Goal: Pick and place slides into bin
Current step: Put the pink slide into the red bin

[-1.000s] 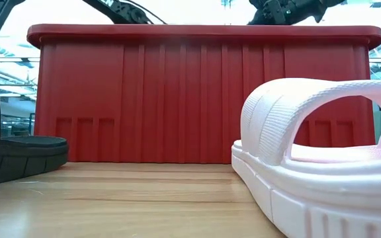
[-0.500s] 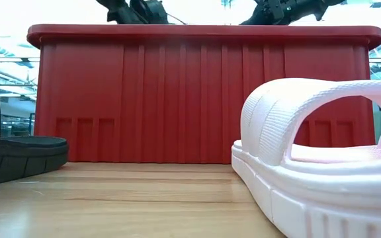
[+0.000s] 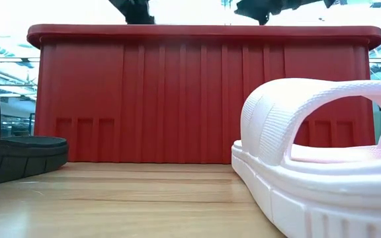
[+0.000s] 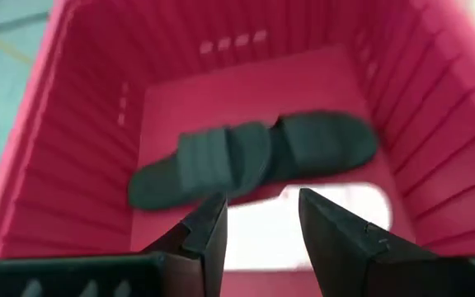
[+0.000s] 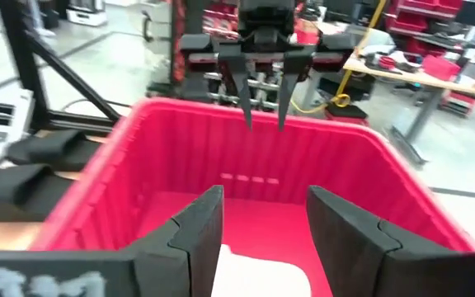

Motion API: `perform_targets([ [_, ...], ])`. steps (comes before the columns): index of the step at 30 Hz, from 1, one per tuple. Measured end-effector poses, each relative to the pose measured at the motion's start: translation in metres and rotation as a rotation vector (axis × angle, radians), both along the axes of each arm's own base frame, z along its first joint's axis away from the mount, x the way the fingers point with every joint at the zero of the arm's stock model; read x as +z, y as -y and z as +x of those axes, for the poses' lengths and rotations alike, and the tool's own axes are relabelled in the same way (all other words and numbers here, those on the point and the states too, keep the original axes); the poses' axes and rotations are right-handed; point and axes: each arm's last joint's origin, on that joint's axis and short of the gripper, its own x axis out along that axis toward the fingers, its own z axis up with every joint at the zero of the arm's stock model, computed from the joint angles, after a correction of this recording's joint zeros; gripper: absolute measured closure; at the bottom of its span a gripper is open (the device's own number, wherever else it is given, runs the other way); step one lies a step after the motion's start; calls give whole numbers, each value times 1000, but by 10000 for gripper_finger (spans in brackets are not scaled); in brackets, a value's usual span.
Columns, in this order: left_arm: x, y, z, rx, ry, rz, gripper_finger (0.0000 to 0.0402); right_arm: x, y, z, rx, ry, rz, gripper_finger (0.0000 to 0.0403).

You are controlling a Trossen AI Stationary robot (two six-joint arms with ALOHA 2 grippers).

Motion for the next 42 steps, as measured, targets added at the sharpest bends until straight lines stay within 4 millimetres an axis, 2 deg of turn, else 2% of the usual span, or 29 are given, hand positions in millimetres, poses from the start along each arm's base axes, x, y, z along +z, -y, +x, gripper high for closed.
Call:
perform_targets([
  [8, 15, 57, -1, -159, 49, -24, 256, 1, -32, 8, 141, 4, 31, 239],
  [14, 15, 105, 4, -325, 42, -30, 256, 1, -62, 13, 269, -1, 51, 239],
  [19, 11, 141, 6, -352, 17, 5, 256, -7, -84, 16, 360, -32, 94, 239],
  [23, 3, 166, 4, -350, 3, 19, 256, -25, -101, 20, 424, -41, 132, 239],
  [28, -14, 190, 4, -315, 12, 18, 256, -46, -117, 20, 489, 65, 184, 238],
  [33, -32, 211, 3, -293, 39, 5, 256, -46, -127, 18, 528, 161, 238, 239],
  [42, -58, 241, -2, -255, 125, -38, 256, -62, -165, 19, 453, 56, 295, 238],
])
